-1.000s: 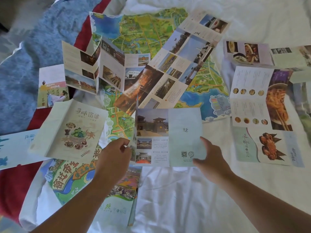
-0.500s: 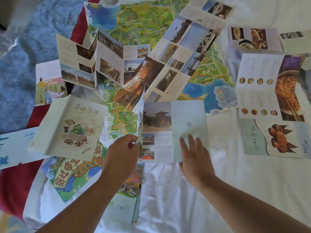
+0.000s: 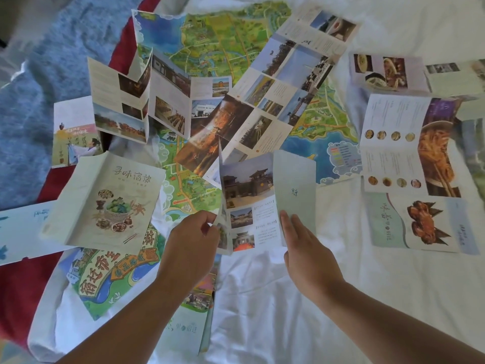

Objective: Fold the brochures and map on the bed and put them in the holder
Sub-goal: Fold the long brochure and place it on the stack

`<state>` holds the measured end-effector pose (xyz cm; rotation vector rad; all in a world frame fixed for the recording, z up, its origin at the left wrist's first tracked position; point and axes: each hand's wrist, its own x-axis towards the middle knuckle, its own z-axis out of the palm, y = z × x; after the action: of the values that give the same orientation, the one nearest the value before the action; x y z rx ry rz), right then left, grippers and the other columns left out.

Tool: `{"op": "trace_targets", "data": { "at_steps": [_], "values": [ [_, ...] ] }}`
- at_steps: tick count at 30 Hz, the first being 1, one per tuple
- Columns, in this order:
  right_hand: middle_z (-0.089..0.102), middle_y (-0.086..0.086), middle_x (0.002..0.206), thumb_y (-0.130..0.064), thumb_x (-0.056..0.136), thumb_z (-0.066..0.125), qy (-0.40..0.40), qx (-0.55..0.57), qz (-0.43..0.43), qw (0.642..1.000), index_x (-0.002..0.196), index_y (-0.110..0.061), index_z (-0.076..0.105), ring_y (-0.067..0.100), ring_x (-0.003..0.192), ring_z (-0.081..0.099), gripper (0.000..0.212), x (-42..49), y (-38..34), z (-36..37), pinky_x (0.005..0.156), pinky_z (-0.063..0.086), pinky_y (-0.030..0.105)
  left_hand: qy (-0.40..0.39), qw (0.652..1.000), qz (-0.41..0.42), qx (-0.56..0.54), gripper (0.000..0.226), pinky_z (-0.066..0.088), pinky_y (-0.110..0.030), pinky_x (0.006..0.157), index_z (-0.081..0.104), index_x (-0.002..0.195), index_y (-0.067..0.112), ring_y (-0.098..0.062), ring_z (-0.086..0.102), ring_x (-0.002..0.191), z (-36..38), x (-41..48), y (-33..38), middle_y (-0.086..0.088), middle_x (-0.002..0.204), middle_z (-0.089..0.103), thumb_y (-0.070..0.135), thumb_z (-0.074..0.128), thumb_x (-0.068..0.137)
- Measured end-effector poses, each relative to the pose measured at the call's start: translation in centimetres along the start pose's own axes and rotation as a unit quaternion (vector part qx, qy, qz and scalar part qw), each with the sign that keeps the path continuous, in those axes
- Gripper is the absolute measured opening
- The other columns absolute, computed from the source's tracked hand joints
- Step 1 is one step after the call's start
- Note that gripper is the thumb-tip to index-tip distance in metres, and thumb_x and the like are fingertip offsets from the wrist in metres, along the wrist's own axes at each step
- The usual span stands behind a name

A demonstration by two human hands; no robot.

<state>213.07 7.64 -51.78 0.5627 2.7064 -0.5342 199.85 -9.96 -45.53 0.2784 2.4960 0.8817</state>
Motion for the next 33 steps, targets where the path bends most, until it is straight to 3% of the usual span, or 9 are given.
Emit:
{"op": "trace_targets", "data": {
  "at_steps": [7, 14, 20, 22, 25, 29, 33],
  "values": [
    [0.023, -0.008, 0.16, -0.012, 0.092, 0.051, 0.067, 0.122, -0.009, 0.99, 0.156, -0.028, 0.001, 0.021, 0.122, 0.055, 0.083, -1.5, -0.1, -1.5, 0.082, 0.051, 0.033, -0.008, 1.0, 0.02, 0.005, 0.019, 0.031, -0.026, 0.049, 0.058, 0.08, 0.028, -0.009, 0.041, 0.051, 1.4, -0.6, 1.6, 0.005, 0.059, 0.051, 0.015, 0.051, 0.093],
    [0.012, -0.012, 0.162, -0.005, 0.09, 0.053, 0.068, 0.176, -0.042, 0.981, 0.148, -0.047, -0.013, 0.02, 0.132, 0.048, 0.097, -2.5, 0.4, -1.8, 0.082, 0.056, 0.034, -0.007, 0.999, 0.029, 0.025, 0.015, 0.034, -0.027, 0.058, 0.062, 0.1, 0.026, -0.007, 0.049, 0.067, 2.5, -1.0, 2.6, 0.009, 0.078, 0.056, 0.019, 0.05, 0.094],
    [0.012, -0.019, 0.161, -0.006, 0.089, 0.053, 0.051, 0.207, -0.033, 0.977, 0.152, -0.045, -0.001, 0.011, 0.137, 0.04, 0.092, -2.8, 0.7, -1.8, 0.093, 0.051, 0.029, -0.011, 0.994, 0.076, 0.073, 0.028, 0.036, -0.025, 0.075, 0.06, 0.123, 0.025, -0.013, 0.051, 0.086, 3.8, -1.8, 3.7, 0.007, 0.096, 0.056, 0.023, 0.047, 0.098],
    [0.011, -0.022, 0.16, -0.008, 0.088, 0.053, 0.048, 0.215, -0.033, 0.975, 0.152, -0.045, -0.001, 0.006, 0.137, 0.038, 0.092, -3.0, 0.8, -1.8, 0.093, 0.048, 0.022, -0.021, 0.995, 0.076, 0.068, 0.035, 0.042, -0.026, 0.082, 0.054, 0.131, 0.028, -0.015, 0.056, 0.097, 4.3, -2.1, 4.2, 0.004, 0.109, 0.06, 0.022, 0.046, 0.098],
    [0.014, -0.024, 0.158, -0.011, 0.087, 0.055, 0.038, 0.236, -0.026, 0.971, 0.151, -0.048, -0.001, 0.003, 0.132, 0.042, 0.092, -3.3, 0.8, -1.9, 0.089, 0.046, 0.017, -0.036, 0.994, 0.077, 0.062, 0.039, 0.046, -0.031, 0.086, 0.051, 0.134, 0.033, -0.016, 0.058, 0.099, 5.2, -2.5, 4.8, 0.004, 0.11, 0.061, 0.021, 0.046, 0.097],
    [0.025, -0.023, 0.155, -0.017, 0.087, 0.057, 0.039, 0.273, 0.001, 0.961, 0.152, -0.045, 0.007, 0.001, 0.122, 0.05, 0.087, -3.7, 0.9, -2.2, 0.091, 0.048, 0.021, -0.058, 0.993, 0.083, 0.059, 0.042, 0.044, -0.029, 0.086, 0.048, 0.135, 0.035, -0.015, 0.056, 0.102, 6.8, -2.8, 5.6, 0.004, 0.113, 0.06, 0.021, 0.044, 0.096],
    [0.034, -0.022, 0.151, -0.021, 0.087, 0.056, 0.045, 0.292, 0.017, 0.955, 0.151, -0.045, 0.015, 0.004, 0.127, 0.048, 0.08, -4.1, 0.9, -3.0, 0.097, 0.048, 0.03, -0.078, 0.992, 0.087, 0.044, 0.044, 0.043, -0.027, 0.087, 0.047, 0.136, 0.035, -0.014, 0.055, 0.105, 8.2, -2.9, 6.2, 0.004, 0.116, 0.06, 0.019, 0.043, 0.096]
  ]
}}
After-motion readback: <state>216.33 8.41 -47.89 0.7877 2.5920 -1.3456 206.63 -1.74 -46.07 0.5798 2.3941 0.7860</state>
